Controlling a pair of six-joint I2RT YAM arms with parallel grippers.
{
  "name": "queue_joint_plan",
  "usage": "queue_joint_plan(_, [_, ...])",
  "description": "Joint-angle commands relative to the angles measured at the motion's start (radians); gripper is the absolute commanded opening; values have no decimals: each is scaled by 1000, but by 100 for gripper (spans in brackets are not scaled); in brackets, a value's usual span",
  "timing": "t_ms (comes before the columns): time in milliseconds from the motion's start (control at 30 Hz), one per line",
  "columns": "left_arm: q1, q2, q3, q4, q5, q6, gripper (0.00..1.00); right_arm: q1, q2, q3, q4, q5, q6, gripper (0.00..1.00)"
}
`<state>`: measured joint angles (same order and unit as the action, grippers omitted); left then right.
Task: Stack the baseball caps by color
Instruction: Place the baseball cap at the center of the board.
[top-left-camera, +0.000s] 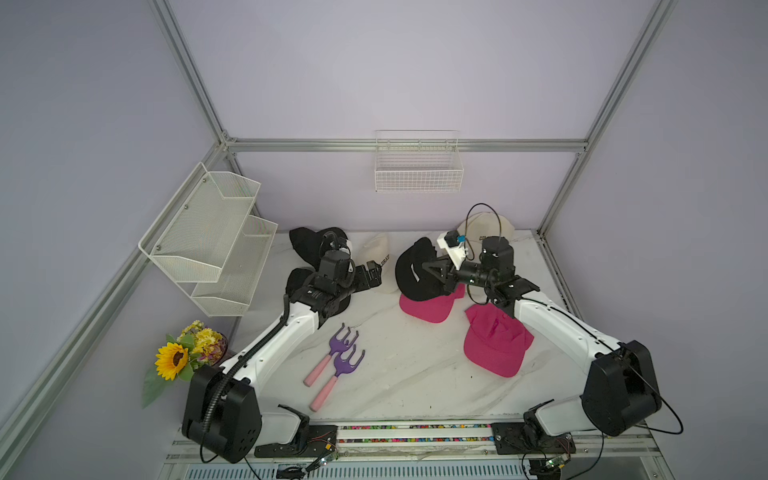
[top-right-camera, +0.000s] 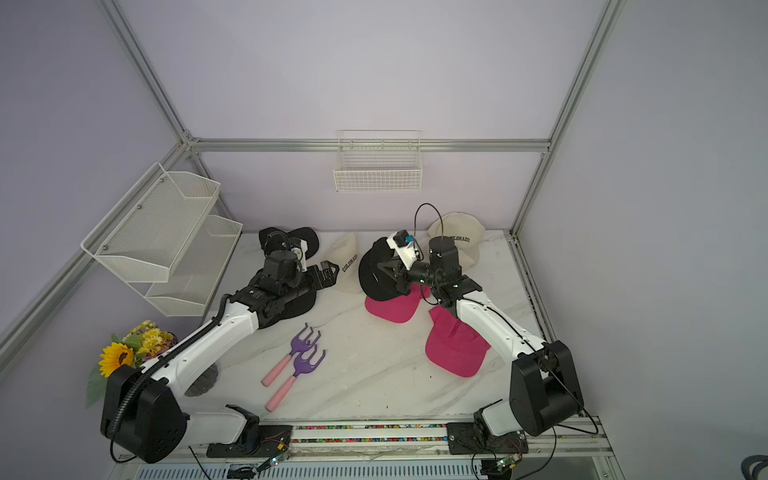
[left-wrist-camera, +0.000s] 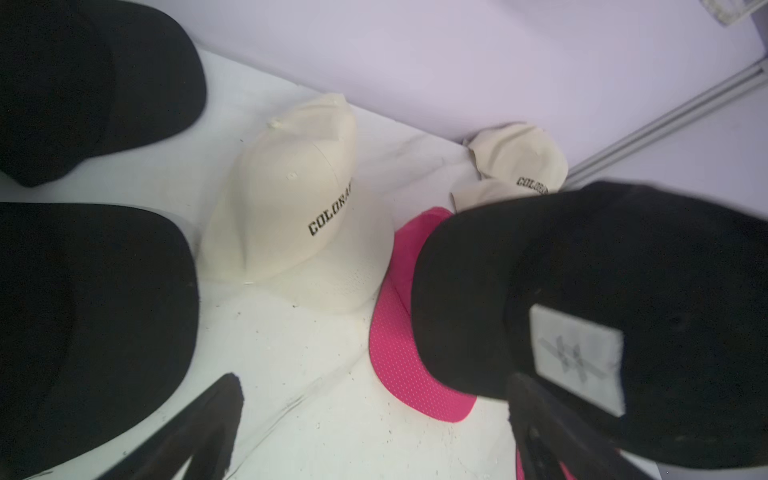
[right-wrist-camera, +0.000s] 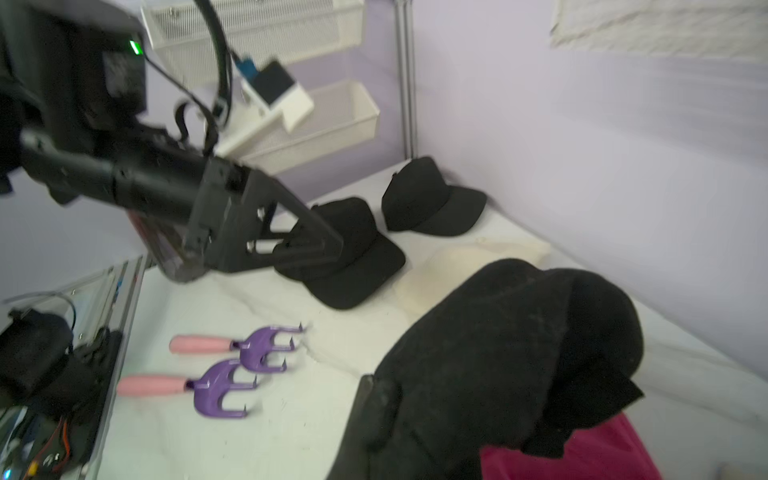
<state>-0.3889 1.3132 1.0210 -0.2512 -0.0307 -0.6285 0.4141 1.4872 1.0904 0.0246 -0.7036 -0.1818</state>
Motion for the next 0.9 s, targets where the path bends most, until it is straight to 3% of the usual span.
queue_joint_plan(0, [1,-17,-34,-27,-162,-48,100,89,50,28,-209,-32,-211,0])
queue_joint_plan(67, [0,-30,-33,-68,-177,-55,100,119,94,44,-283,-64,-294,0])
queue_joint_plan(167, [3,-59,-34,-101,-82,-10,100,125,172,58,-332,-64,-373,0])
queue_joint_plan(400, [1,-36,-77,-146,87,3,100,76,418,223,-295,230,-451,0])
queue_joint_plan(600, [-9,-38,-132,-114,212,18,100,61,590,404,-373,294,-574,0])
queue_joint_plan(867, [-50,72,-135,-97,307,13,100,8,608,438,-300,566,-731,0])
